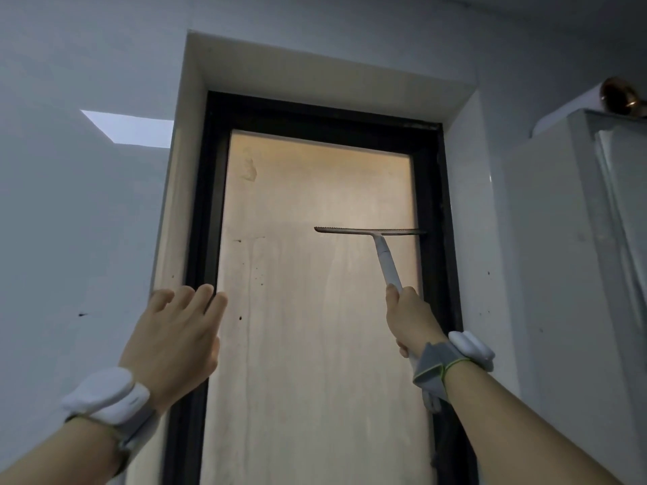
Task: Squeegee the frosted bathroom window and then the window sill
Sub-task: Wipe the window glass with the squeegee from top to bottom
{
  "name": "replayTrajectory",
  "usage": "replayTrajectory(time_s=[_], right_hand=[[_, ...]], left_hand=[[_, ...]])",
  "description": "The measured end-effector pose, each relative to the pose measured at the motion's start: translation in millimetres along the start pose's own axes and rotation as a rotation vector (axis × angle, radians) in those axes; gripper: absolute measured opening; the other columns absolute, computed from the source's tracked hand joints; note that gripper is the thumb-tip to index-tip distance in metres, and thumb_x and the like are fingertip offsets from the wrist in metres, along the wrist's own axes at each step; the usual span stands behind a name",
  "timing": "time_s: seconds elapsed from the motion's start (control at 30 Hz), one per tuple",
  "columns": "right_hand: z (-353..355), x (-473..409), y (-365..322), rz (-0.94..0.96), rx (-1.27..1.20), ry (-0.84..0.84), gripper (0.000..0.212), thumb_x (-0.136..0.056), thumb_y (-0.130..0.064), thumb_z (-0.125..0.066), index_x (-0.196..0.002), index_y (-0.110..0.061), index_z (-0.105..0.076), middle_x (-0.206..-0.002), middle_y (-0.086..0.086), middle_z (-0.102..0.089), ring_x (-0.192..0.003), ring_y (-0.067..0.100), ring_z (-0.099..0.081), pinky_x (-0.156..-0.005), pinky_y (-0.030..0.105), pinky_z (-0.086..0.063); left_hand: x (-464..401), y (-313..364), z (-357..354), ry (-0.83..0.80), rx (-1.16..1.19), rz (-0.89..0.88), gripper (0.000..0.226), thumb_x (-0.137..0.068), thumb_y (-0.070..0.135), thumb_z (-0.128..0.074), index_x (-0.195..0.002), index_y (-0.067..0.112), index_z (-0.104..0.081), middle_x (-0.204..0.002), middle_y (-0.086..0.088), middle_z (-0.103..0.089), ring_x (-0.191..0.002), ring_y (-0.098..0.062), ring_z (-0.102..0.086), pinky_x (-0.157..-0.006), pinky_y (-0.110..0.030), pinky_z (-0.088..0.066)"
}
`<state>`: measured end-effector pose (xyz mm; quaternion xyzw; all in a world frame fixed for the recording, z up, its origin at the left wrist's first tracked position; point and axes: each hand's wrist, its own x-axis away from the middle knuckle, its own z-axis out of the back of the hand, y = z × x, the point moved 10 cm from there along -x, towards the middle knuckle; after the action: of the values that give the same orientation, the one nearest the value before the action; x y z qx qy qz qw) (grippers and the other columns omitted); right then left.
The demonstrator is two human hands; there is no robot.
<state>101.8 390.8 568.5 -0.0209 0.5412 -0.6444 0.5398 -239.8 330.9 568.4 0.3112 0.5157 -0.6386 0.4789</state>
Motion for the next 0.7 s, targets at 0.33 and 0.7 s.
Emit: replayTrajectory(time_s=[0.33, 0.7], right_hand=[[14, 25, -3, -0.016, -0.017, -0.056, 0.048, -0.104, -0.048, -0.025, -0.109, -0.006, -0.048, -0.078, 0.011, -0.057, -0.048, 0.02, -0.05, -0.038, 0.025, -0.042], [28, -20, -69, 0.027, -0.033, 0.046, 0.051, -0.105, -0.045, -0.026, -0.122, -0.003, -0.049, -0.085, 0.011, -0.055, -0.066, 0.026, -0.054, -0.058, 0.033, -0.048]], left_hand=[[4, 3, -7, -0.087, -0.019, -0.012, 0.028, -0.073, 0.012, -0.055, -0.1, 0.008, -0.062, -0.087, -0.008, -0.057, -0.073, -0.031, -0.052, -0.069, -0.044, -0.038], [5, 0, -11, -0.106, -0.015, 0.003, 0.039, -0.081, 0.017, -0.025, -0.098, 0.01, -0.06, -0.087, -0.005, -0.055, -0.074, -0.028, -0.05, -0.07, -0.044, -0.038]])
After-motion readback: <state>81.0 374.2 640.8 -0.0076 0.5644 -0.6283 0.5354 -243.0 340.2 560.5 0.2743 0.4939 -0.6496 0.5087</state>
